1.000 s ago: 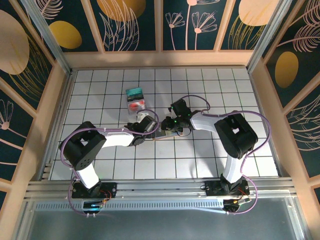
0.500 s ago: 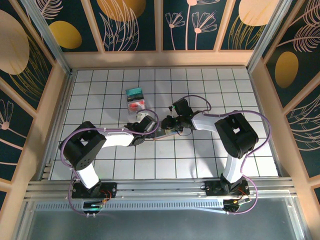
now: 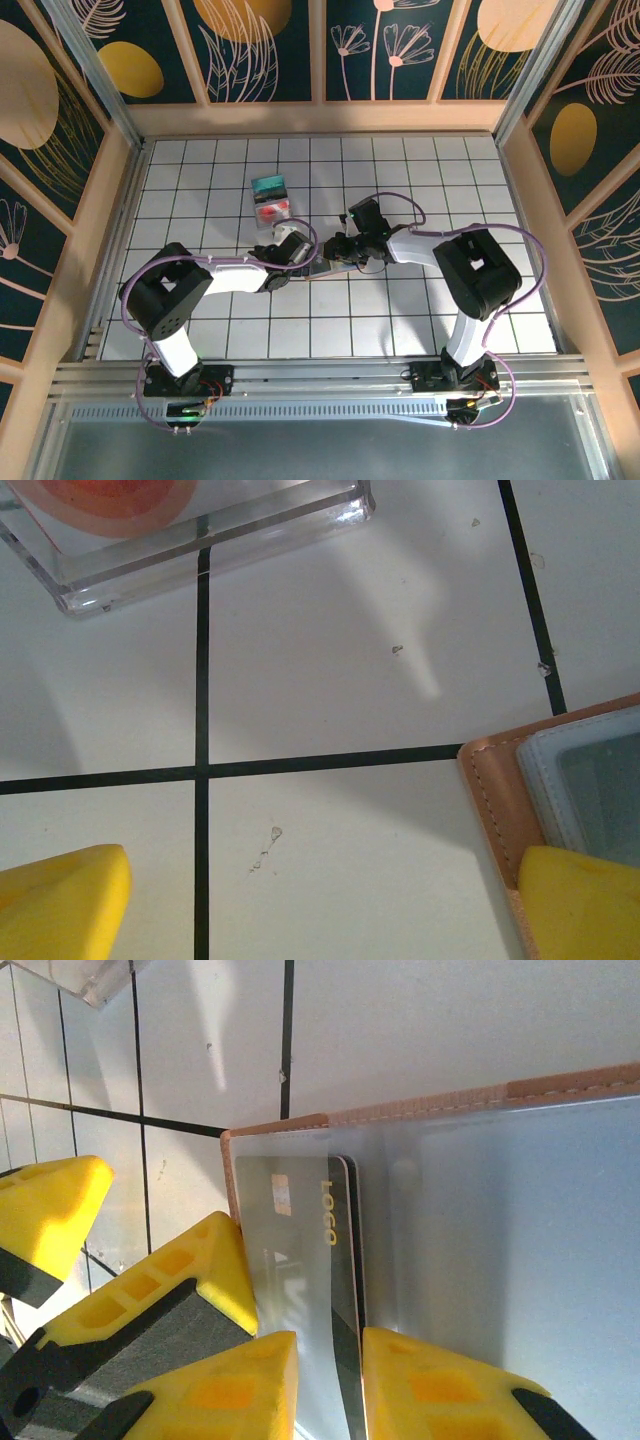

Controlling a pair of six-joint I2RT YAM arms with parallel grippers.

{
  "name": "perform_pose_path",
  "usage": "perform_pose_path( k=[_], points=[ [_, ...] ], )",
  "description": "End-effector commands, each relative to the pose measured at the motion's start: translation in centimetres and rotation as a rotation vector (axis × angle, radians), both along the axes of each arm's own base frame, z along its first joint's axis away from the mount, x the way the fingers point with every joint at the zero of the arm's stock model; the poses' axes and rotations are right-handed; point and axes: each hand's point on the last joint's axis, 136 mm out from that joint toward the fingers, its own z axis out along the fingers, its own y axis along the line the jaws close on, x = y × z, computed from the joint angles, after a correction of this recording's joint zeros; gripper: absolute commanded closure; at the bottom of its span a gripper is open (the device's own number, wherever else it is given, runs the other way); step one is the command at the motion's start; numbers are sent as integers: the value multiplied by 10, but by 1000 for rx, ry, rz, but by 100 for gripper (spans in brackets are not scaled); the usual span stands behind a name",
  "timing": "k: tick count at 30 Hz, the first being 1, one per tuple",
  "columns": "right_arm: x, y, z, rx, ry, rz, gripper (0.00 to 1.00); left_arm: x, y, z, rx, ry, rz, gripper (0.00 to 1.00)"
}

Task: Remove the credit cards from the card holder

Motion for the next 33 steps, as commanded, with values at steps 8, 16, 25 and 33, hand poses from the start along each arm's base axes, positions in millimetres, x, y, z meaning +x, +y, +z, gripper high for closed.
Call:
perform_pose_path(
  k=[8,16,25,33],
  points=[
    [-6,8,12,61,0,22,77,-13,7,-20,81,75,-32,1],
    [-7,18,14,135,-6,60,80,-11,2,-18,68,76,-50,1],
    [-8,12,23,209,-10,53,86,-13,6,-18,78,79,-42,1],
    [-10,12,38,304,-15,61,91,-14,7,-17,84,85,-45,1]
  ],
)
